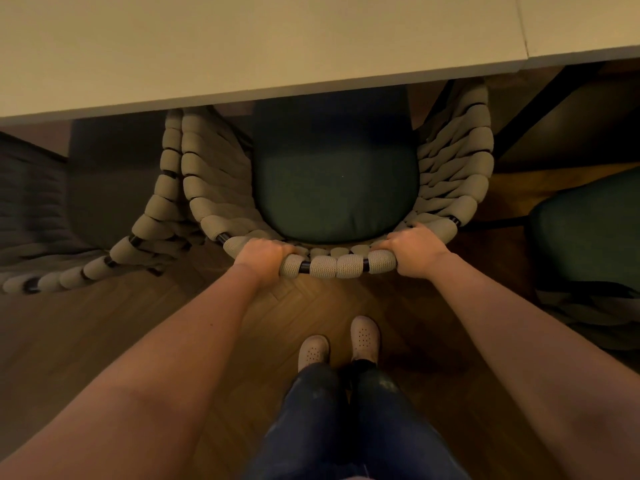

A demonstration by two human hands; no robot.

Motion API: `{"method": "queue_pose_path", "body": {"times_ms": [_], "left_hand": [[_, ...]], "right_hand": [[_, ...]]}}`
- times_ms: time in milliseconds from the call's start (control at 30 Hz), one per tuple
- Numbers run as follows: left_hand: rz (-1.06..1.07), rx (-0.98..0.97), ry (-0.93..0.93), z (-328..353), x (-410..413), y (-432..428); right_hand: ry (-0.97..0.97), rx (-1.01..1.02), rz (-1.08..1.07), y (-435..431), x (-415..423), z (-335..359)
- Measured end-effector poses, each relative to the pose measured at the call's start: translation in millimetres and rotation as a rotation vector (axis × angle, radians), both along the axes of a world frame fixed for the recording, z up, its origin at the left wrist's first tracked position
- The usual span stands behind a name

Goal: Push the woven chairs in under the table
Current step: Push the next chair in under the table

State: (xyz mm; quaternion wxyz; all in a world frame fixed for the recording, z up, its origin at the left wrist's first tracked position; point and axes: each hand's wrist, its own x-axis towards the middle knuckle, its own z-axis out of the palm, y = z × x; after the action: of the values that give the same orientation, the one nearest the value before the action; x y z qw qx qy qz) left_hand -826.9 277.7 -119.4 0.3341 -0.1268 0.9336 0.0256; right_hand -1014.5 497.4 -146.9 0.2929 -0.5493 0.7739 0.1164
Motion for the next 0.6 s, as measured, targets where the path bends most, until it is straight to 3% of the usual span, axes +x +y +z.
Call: {"method": "queue_pose_path", "body": {"times_ms": [200, 467, 600], "left_hand": [[0.01, -0.069, -0.084, 0.1, 1.5, 8.0], [-0.165, 0.172, 0.353, 8.9, -8.1, 112.8], [-0.385, 0.188, 0.404, 10.7, -20.4, 171.6]], "right_hand": [[0.084, 0.006, -0.049, 3.5, 9.2, 10.6], [0.142, -0.315, -0.415, 59.2, 45.8, 29.2], [0.186, -0.326, -0.638, 122.0, 65.4, 34.1]]}}
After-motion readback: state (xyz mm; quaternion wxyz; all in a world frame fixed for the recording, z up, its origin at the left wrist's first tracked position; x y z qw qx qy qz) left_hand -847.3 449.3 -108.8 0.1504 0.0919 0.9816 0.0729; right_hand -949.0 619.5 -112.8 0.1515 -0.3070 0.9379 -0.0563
